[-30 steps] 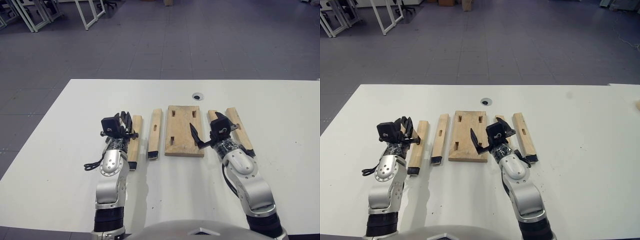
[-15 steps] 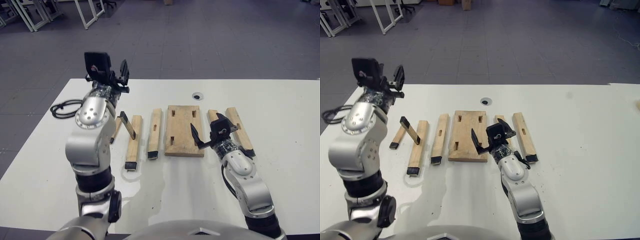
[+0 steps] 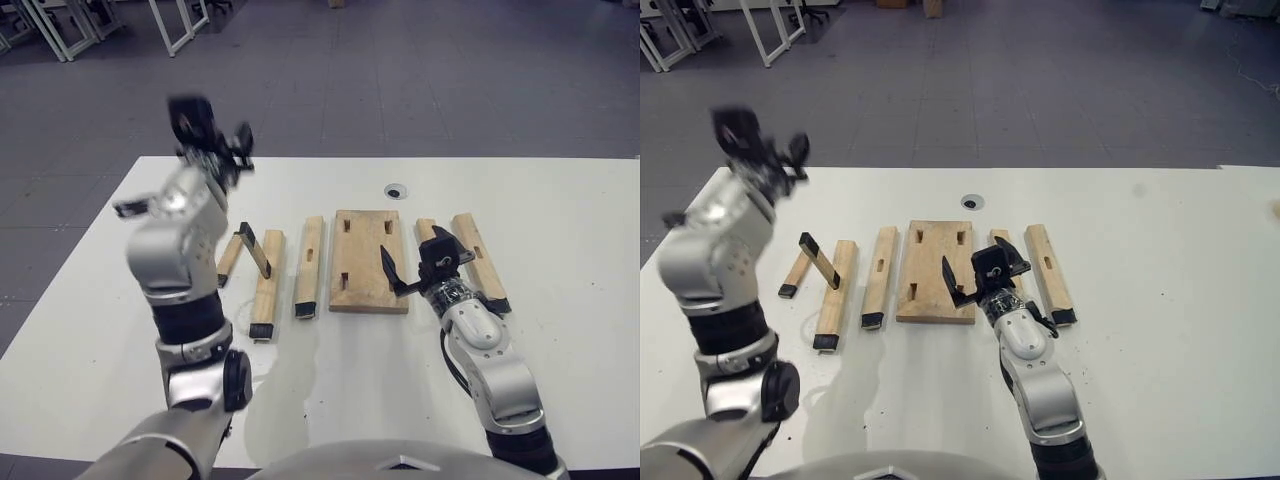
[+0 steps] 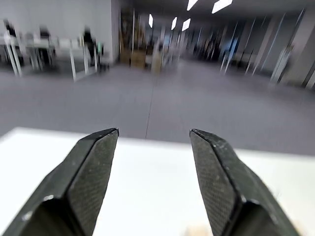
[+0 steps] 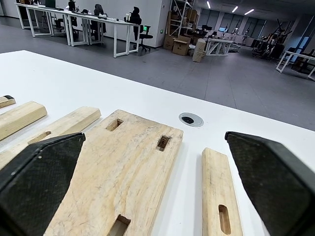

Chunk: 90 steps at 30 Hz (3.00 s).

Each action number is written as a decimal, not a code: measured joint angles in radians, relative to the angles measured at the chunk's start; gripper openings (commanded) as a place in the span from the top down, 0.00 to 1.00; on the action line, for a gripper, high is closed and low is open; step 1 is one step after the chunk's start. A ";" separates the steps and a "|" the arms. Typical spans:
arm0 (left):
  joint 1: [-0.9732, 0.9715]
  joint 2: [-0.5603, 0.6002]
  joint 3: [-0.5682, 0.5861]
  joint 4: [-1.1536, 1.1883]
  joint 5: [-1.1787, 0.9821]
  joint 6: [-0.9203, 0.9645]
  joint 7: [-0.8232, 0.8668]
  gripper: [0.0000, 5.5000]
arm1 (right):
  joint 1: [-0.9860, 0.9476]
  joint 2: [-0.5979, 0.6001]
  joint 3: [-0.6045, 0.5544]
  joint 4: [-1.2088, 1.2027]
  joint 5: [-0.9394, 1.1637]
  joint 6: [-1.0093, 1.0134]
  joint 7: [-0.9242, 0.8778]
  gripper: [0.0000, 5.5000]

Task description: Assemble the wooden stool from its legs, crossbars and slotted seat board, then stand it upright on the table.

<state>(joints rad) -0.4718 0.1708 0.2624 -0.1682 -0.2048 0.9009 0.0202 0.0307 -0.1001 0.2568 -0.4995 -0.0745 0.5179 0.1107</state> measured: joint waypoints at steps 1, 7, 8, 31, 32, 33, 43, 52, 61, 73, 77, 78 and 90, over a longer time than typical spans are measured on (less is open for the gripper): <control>0.039 -0.004 -0.006 0.030 0.013 -0.093 -0.010 0.51 | -0.004 0.002 -0.001 0.002 0.000 0.000 0.000 0.05; 0.067 0.002 -0.010 0.052 0.014 -0.196 -0.011 0.51 | -0.006 0.003 -0.010 0.001 0.000 0.000 0.001 0.05; 0.060 0.009 -0.007 0.042 0.014 -0.178 -0.007 0.51 | -0.006 0.003 -0.010 0.001 0.000 0.000 0.001 0.05; 0.968 0.020 -0.245 -0.600 -0.020 -0.006 -0.033 0.17 | 0.042 -0.019 -0.019 -0.003 -0.002 -0.002 0.017 0.05; 0.966 0.018 -0.252 -0.558 -0.014 -0.021 -0.036 0.17 | 0.040 -0.019 -0.019 -0.002 -0.002 -0.002 0.019 0.05; 0.956 0.013 -0.253 -0.526 -0.009 -0.055 -0.038 0.20 | 0.040 -0.020 -0.020 -0.002 -0.002 -0.002 0.020 0.05; 0.820 -0.015 -0.221 -0.288 0.001 -0.236 -0.045 0.47 | 0.026 -0.019 -0.032 -0.001 -0.001 0.000 0.028 0.05; 0.842 -0.026 -0.228 -0.245 0.013 -0.320 -0.055 0.63 | 0.024 -0.017 -0.044 -0.001 -0.001 0.009 0.028 0.05; 0.385 -0.034 0.004 -0.286 -0.387 -0.308 -0.151 0.63 | -0.253 -0.022 -0.332 0.094 0.279 0.226 0.146 0.00; 0.222 0.074 0.000 -0.150 -1.070 0.079 -0.452 0.63 | -0.643 0.029 -0.755 0.352 1.323 0.917 0.236 0.00; 0.224 0.077 -0.028 -0.150 -1.130 0.110 -0.451 0.63 | -0.643 0.027 -0.715 0.357 1.425 0.921 0.172 0.00; 0.224 0.078 -0.031 -0.150 -1.146 0.112 -0.448 0.63 | -0.642 0.024 -0.708 0.362 1.439 0.912 0.154 0.00; 0.249 0.155 -0.076 -0.129 -1.237 0.153 -0.554 0.63 | -0.598 -0.122 -0.587 0.385 1.700 0.808 0.126 0.46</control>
<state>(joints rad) -0.2228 0.3253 0.1866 -0.2969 -1.4422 1.0537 -0.5339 -0.5674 -0.2217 -0.3306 -0.1141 1.6252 1.3256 0.2368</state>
